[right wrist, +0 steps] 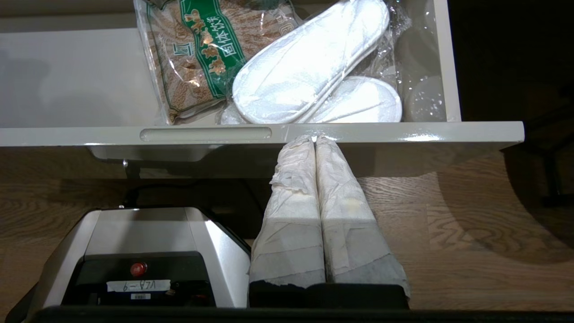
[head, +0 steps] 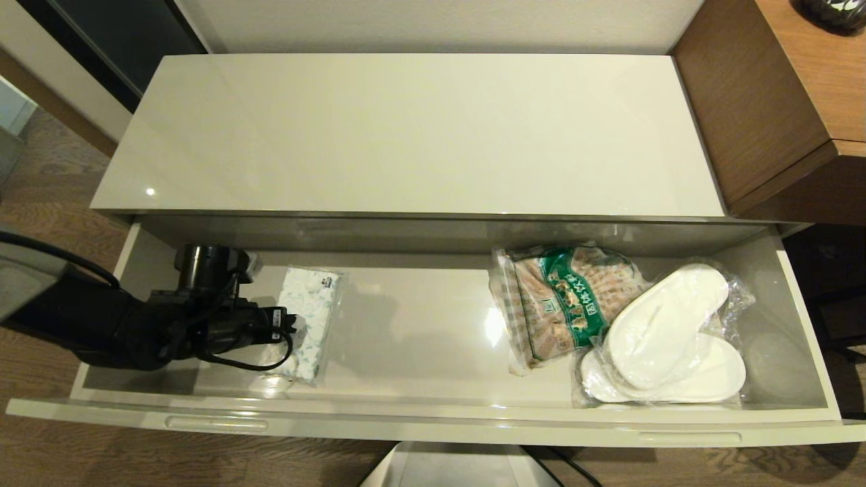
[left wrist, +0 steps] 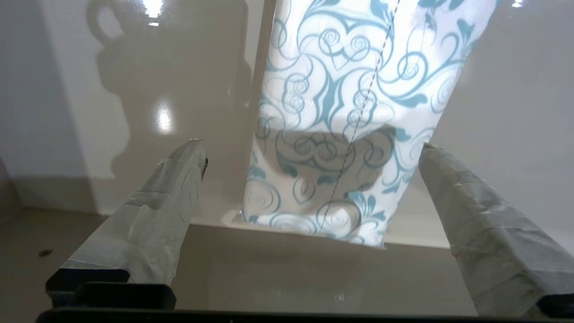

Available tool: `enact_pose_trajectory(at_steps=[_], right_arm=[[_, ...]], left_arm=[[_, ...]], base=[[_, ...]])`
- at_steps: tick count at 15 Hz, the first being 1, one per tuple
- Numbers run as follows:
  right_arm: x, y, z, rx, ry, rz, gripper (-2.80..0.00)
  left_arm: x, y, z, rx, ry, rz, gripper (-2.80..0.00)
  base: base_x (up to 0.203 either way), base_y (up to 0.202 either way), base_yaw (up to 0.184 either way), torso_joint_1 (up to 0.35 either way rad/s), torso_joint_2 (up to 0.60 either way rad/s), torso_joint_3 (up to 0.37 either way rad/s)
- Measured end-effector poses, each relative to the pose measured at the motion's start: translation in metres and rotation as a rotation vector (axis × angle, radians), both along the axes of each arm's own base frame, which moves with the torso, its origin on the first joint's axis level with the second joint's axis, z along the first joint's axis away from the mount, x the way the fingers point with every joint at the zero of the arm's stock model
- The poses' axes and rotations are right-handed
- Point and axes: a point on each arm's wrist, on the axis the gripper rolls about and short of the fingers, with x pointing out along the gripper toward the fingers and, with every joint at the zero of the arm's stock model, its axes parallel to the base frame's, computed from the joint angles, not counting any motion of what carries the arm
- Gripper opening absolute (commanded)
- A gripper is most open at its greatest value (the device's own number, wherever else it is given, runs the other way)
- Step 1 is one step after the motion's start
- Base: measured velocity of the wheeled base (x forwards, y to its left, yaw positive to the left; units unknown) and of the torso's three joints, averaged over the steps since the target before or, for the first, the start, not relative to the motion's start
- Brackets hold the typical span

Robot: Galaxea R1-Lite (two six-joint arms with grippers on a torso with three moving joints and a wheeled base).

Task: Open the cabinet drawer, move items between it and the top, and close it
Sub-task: Take out the tissue from the drawer

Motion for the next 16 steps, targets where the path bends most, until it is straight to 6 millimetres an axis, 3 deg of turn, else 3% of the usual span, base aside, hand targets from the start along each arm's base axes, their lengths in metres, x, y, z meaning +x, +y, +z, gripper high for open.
enact_pose_trajectory(at_steps=[16], right_arm=[[0.0, 0.0, 0.0, 0.0, 0.0, 0.0, -2.8]], left_arm=[[0.013, 0.0, -0.025, 0.054, 0.023, 0.073, 0.0]], base=[[0.0, 0.0, 0.0, 0.0, 0.0, 0.0]])
